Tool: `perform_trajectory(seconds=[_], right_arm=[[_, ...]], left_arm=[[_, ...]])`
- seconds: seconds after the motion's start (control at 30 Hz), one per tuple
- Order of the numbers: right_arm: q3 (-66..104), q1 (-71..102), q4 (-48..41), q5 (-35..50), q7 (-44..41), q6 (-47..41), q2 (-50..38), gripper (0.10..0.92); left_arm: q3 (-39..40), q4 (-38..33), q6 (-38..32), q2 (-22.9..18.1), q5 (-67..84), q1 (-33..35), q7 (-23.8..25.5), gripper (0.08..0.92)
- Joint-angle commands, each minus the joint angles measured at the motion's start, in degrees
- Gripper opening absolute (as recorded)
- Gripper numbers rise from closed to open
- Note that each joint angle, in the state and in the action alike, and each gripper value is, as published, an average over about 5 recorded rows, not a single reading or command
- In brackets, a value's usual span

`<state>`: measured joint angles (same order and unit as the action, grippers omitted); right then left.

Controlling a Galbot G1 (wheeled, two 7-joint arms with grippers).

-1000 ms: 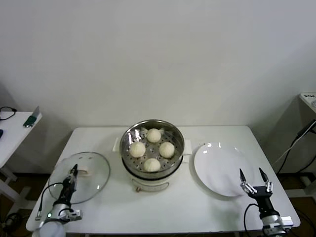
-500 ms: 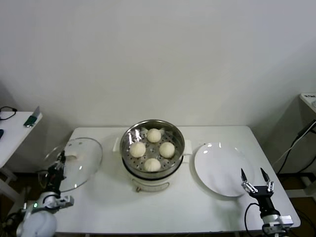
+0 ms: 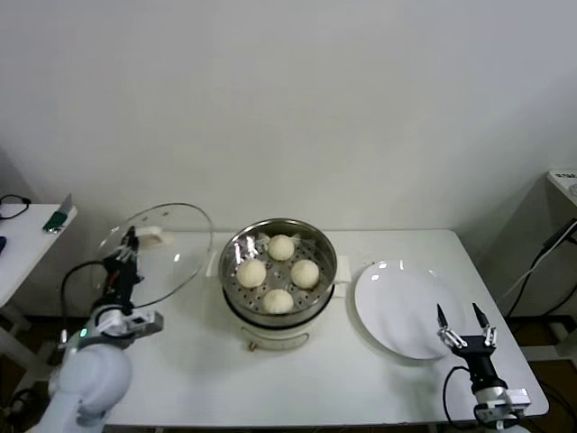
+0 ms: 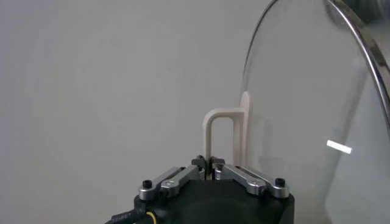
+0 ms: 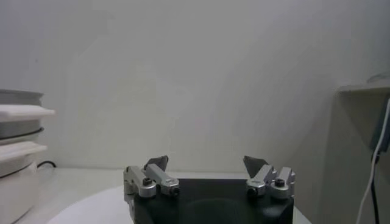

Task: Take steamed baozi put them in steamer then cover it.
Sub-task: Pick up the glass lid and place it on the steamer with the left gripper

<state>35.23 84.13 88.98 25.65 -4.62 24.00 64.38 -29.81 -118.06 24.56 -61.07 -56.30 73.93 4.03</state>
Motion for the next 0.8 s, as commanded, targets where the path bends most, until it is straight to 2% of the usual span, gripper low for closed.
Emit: perform_trajectory(seconds=[0.03, 0.2, 0.43, 0.6, 0.8], right_arm=[[-0.5, -1.9, -1.1, -0.3, 0.3, 1.2, 0.0, 0.823], [-0.9, -3.3, -1.7, -0.4, 0.7, 1.5, -0.1, 0.823], [-1.1, -4.1, -1.9, -0.4, 0.9, 1.8, -0.2, 0.823], [-1.2, -4.1, -2.3, -0.3, 0.9, 2.2, -0.8, 0.823], [-1.0, -4.4, -2.3, -0.2, 1.2, 2.2, -1.0, 0.823]], left_arm=[[9.8, -8.5, 9.9, 1.4, -1.4, -5.2, 4.9, 0.134], [20.3, -7.7, 13.4, -3.4, -11.0, -9.7, 8.5, 0.134], [31.8, -4.3, 14.4, -12.3, -23.4, -12.9, 12.6, 0.134], [35.2, -0.4, 14.1, -18.7, -27.5, -13.1, 12.6, 0.134], [36.6, 2.7, 14.0, -22.0, -29.5, -13.8, 12.7, 0.134]])
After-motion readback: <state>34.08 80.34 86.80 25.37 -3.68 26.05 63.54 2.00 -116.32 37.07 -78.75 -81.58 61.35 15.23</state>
